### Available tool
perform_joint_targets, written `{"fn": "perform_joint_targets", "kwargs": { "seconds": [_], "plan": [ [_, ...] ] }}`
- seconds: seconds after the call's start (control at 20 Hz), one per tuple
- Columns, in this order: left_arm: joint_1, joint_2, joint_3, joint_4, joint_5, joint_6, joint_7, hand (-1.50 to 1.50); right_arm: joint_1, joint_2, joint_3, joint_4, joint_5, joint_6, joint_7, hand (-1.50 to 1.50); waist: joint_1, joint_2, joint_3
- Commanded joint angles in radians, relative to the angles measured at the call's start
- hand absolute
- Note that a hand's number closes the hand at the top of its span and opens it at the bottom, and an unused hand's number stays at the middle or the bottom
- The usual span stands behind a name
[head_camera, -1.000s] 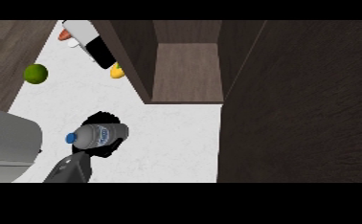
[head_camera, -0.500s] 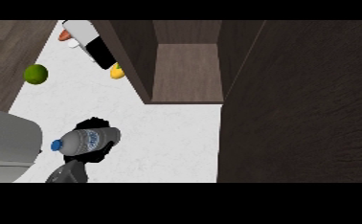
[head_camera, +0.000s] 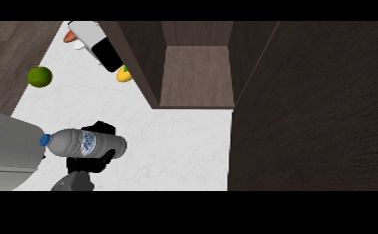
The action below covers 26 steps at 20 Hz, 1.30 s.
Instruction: Pick up the bottled water, place it into the cabinet and close the cabinet
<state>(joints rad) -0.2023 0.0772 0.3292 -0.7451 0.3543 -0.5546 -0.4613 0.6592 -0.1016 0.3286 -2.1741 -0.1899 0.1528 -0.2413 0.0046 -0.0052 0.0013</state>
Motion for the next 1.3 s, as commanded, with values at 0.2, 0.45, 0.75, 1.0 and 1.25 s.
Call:
{"fn": "perform_joint_targets", "kwargs": {
  "seconds": [0.2, 0.45, 0.75, 1.0, 1.25],
  "plan": [
    [0.113, -0.076, -0.215, -0.418, 0.129, 0.199, 0.203, 1.5, -0.023, 0.025, 0.062, 0.016, 0.041, -0.04, 0.014, -1.5, 0.0, -0.001, 0.0],
    [0.099, -0.077, -0.329, -0.574, 0.113, 0.367, 0.254, 1.5, -0.067, 0.004, 0.002, 0.051, -0.024, -0.022, 0.026, -1.5, -0.004, 0.002, -0.001],
    [-0.005, -0.077, -0.51, -0.573, 0.094, 0.603, 0.201, 1.5, -0.048, -0.021, 0.002, -0.036, -0.064, -0.033, 0.08, -1.5, -0.015, 0.005, -0.001],
    [-0.13, -0.077, -0.482, -0.605, 0.085, 0.698, 0.324, 1.5, -0.062, -0.004, 0.021, 0.07, -0.023, -0.034, -0.006, -1.5, -0.012, 0.004, -0.001],
    [-0.333, -0.077, -0.474, -0.416, 0.039, 0.767, 0.297, 1.5, -0.101, 0.027, 0.085, 0.044, 0.018, -0.082, 0.054, -1.5, -0.019, 0.007, -0.001]
  ]
}}
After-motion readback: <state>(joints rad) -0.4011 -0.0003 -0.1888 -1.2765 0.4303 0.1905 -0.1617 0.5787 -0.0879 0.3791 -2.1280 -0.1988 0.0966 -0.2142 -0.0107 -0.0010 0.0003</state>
